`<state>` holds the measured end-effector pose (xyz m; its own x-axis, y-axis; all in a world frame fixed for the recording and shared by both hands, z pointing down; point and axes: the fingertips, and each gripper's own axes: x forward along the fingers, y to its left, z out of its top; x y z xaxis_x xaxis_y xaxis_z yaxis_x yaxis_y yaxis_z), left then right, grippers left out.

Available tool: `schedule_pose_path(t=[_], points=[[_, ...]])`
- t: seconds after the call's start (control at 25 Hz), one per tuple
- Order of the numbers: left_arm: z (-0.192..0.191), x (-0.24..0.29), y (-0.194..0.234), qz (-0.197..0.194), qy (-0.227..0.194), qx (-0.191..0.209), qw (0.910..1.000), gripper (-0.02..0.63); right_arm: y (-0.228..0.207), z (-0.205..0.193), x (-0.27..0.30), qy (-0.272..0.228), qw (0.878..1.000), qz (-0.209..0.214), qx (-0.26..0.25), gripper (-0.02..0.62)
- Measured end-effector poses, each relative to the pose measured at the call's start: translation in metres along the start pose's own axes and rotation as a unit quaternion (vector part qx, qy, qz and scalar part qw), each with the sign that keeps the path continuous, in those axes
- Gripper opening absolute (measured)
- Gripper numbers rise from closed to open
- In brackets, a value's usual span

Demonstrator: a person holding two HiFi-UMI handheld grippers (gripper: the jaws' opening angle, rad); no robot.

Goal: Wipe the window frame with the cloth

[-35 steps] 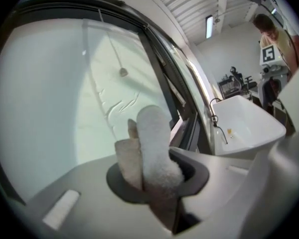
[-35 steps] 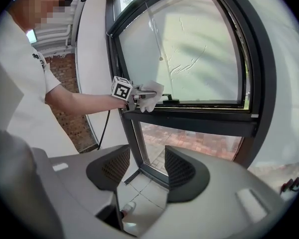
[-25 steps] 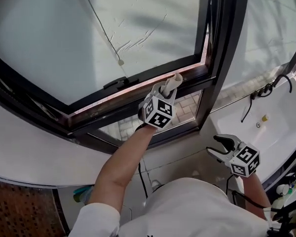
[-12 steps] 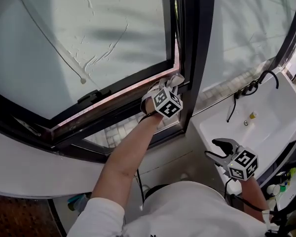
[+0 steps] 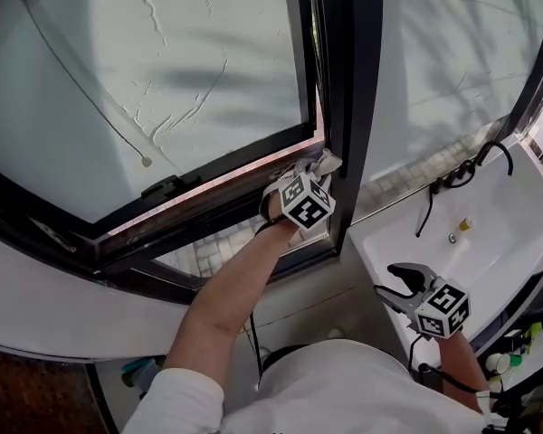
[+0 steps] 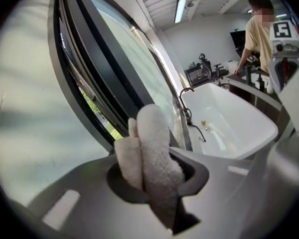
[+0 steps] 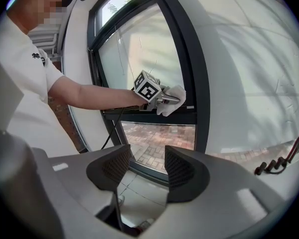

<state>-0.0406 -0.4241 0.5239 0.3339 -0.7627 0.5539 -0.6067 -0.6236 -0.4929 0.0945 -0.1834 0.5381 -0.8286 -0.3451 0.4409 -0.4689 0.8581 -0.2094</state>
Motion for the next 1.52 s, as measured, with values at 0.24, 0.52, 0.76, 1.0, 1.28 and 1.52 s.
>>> schedule_pose_path(t=[0.24, 0.52, 0.76, 1.0, 1.28, 1.52], points=[[0.032, -0.052, 0.018, 0.015, -0.037, 0.029, 0.9988, 0.1, 0.003, 0.009, 0.012, -0.007, 1.0, 0.025, -0.018, 0.219], [0.105, -0.149, 0.096, 0.073, -0.091, 0.066, 0.9909, 0.1, 0.008, 0.024, 0.023, -0.015, 0.998, 0.046, -0.043, 0.219], [0.165, -0.223, 0.125, 0.115, -0.148, 0.068, 0.9799, 0.1, 0.018, 0.035, 0.022, -0.027, 0.996, 0.063, -0.064, 0.219], [0.164, -0.27, 0.103, 0.125, -0.184, 0.043, 0.974, 0.1, 0.032, 0.06, 0.008, -0.05, 0.991, 0.082, -0.095, 0.221], [0.079, -0.334, 0.048, 0.17, -0.177, -0.023, 0.9692, 0.101, 0.043, 0.09, -0.004, -0.068, 0.986, 0.098, -0.113, 0.221], [-0.018, -0.393, -0.028, 0.185, -0.155, -0.15, 0.9588, 0.101, 0.078, 0.11, 0.003, -0.087, 0.98, 0.113, -0.136, 0.221]])
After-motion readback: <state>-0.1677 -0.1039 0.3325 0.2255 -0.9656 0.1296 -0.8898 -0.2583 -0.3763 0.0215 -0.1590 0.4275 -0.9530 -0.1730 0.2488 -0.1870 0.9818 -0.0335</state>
